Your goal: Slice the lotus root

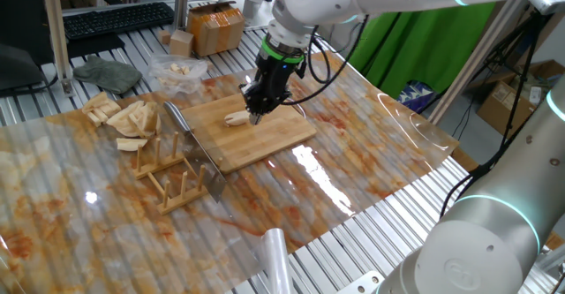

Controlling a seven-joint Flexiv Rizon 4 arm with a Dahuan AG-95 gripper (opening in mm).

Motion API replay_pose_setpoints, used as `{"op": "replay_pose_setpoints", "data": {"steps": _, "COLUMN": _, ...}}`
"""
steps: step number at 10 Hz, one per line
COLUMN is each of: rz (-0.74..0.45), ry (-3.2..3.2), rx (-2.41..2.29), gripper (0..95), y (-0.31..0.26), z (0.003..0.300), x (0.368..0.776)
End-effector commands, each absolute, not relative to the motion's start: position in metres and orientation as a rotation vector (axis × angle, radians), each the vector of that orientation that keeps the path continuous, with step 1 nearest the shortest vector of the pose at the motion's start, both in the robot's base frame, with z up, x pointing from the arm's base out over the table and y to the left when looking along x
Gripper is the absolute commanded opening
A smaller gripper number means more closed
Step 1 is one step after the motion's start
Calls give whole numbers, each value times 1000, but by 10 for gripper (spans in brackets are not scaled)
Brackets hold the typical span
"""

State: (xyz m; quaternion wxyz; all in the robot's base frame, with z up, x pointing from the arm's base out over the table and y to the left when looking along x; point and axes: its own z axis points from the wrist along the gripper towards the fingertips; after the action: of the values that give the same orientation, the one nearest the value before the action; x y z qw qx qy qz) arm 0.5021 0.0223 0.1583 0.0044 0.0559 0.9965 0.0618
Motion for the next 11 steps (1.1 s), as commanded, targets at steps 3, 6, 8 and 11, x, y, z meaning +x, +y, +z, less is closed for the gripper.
{"op": "replay_pose_setpoints", "data": {"steps": 3, "rz": 184, "ry": 3107, "rx": 236, "gripper": 0, "y": 30, "z": 143, "x": 509}}
{"op": "replay_pose_setpoints", "data": {"steps": 6, "rz": 183, "ry": 3106, "rx": 217, "gripper": 0, "y": 34, "z": 135, "x": 512}}
{"op": "replay_pose_setpoints", "data": {"steps": 8, "rz": 183, "ry": 3100, "rx": 223, "gripper": 0, "y": 38, "z": 130, "x": 513}}
{"op": "replay_pose_setpoints", "data": {"steps": 11, "rz": 188, "ry": 3094, "rx": 247, "gripper": 0, "y": 55, "z": 122, "x": 518}}
